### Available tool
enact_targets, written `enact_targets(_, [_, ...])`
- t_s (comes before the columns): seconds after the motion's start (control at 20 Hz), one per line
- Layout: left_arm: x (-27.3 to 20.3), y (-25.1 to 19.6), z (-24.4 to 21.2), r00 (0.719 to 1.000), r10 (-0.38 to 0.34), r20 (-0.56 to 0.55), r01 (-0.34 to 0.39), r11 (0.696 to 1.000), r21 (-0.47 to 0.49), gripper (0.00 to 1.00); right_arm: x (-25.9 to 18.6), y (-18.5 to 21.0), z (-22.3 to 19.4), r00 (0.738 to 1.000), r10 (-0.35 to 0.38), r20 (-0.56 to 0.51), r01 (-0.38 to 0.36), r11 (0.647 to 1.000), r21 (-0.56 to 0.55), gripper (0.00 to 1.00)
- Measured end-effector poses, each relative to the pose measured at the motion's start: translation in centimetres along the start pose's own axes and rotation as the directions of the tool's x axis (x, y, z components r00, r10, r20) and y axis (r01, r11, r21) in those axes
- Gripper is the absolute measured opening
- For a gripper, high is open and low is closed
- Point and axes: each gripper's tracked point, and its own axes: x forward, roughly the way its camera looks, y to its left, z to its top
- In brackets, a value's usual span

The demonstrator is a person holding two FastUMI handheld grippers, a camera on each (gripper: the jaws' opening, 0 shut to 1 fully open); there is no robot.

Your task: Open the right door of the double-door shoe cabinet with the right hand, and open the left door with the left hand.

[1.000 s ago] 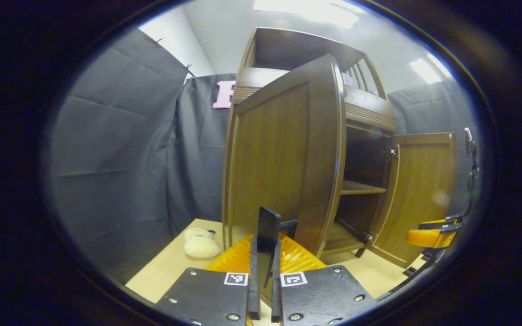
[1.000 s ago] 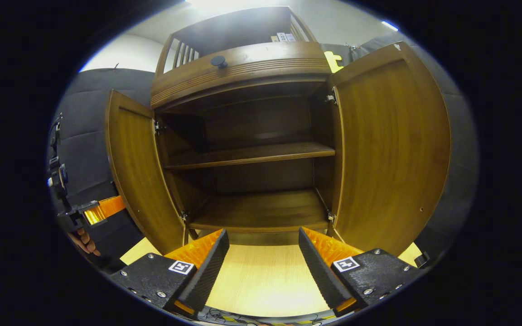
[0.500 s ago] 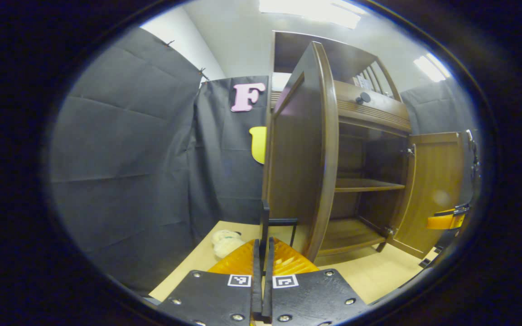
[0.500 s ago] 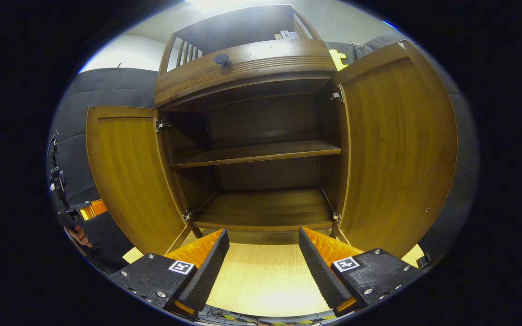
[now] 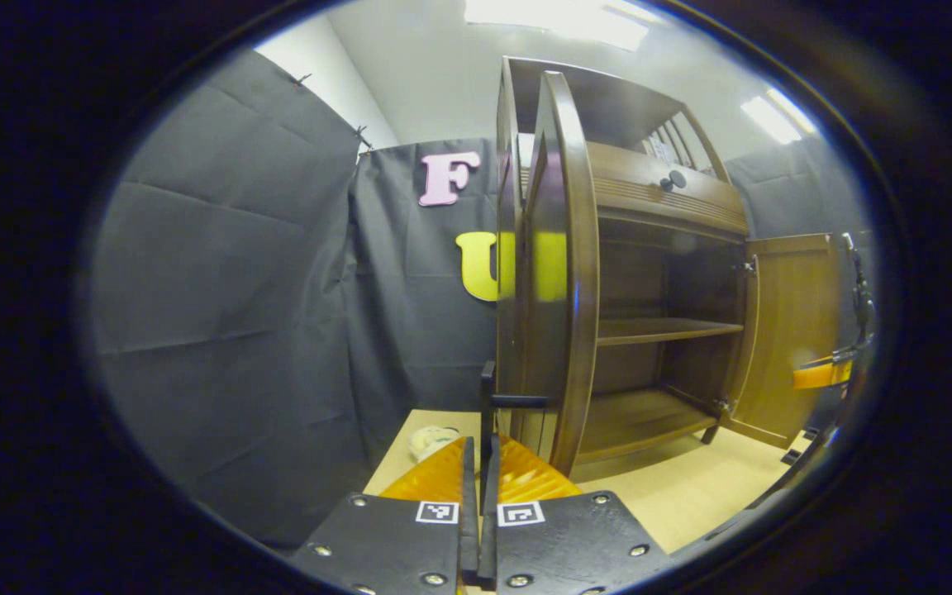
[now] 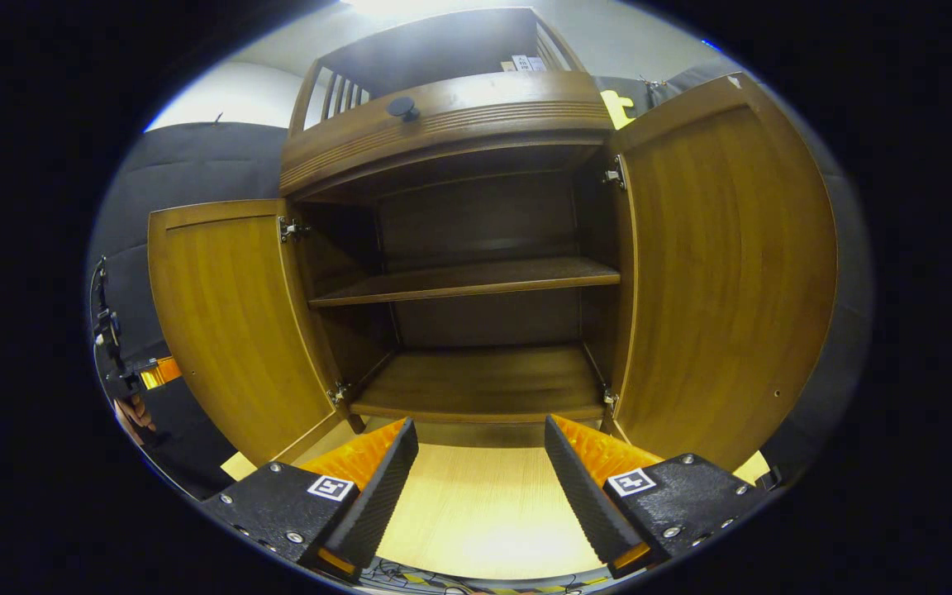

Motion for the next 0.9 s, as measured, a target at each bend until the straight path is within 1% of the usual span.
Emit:
enact_targets(0.05, [0.0,0.0,-0.1,1.000,0.003,-0.007,-0.003,1.000,0.005,0.04,0.1,0.0,0.1,1.000,-0.002,0.001,0.002,1.000,-0.001,0.95])
enact_targets(0.2, [-1.2,0.3,-0.6,0.999,0.026,-0.024,-0.025,0.999,0.030,0.03,0.3,-0.6,0.5,1.000,-0.011,0.012,0.011,1.000,-0.005,0.95])
enact_targets(0.25, [-1.9,0.5,-0.6,0.998,0.053,-0.028,-0.052,0.998,0.038,0.03,0.4,-0.9,0.6,1.000,-0.016,0.016,0.016,1.000,-0.006,0.91])
enact_targets(0.3, [-2.5,0.9,-0.7,0.995,0.093,-0.026,-0.093,0.995,0.032,0.03,0.5,-1.2,0.5,1.000,-0.021,0.019,0.021,1.000,-0.006,0.95])
enact_targets(0.45, [-5.2,-0.5,-0.4,0.987,0.159,-0.008,-0.159,0.987,-0.009,0.03,0.8,-2.1,0.3,0.999,-0.035,0.015,0.035,0.999,-0.002,0.95])
enact_targets(0.5, [-5.8,-1.2,-0.2,0.985,0.170,-0.002,-0.170,0.985,-0.030,0.03,1.0,-2.4,0.2,0.999,-0.038,0.013,0.038,0.999,0.005,0.95])
enact_targets(0.55, [-6.2,-2.5,0.0,0.985,0.170,0.005,-0.169,0.984,-0.064,0.04,1.3,-2.6,0.2,0.999,-0.040,0.013,0.040,0.999,0.013,0.95])
enact_targets(0.6, [-6.3,-3.8,0.2,0.988,0.155,0.009,-0.154,0.985,-0.083,0.04,1.5,-2.8,0.3,0.999,-0.040,0.012,0.040,0.999,0.019,0.92])
enact_targets(0.65, [-6.4,-5.1,0.4,0.989,0.147,0.013,-0.145,0.985,-0.094,0.02,1.7,-3.0,0.3,0.999,-0.042,0.011,0.042,0.999,0.020,0.95])
enact_targets(0.75, [-6.4,-7.5,1.2,0.994,0.110,0.023,-0.107,0.990,-0.091,0.02,2.0,-3.2,0.8,0.999,-0.048,0.018,0.048,0.999,0.015,0.95])
enact_targets(0.8, [-6.1,-8.7,1.8,0.996,0.086,0.036,-0.083,0.993,-0.087,0.04,2.1,-3.4,1.0,0.998,-0.051,0.027,0.051,0.999,0.007,0.95])
enact_targets(0.85, [-5.8,-10.6,2.4,0.998,0.040,0.046,-0.036,0.996,-0.076,0.04,2.1,-3.4,1.3,0.998,-0.055,0.039,0.056,0.998,-0.005,0.91])
enact_targets(0.9, [-5.2,-12.4,2.9,0.999,-0.001,0.054,0.004,0.998,-0.057,0.04,2.1,-3.6,1.7,0.997,-0.060,0.050,0.060,0.998,-0.014,0.91])
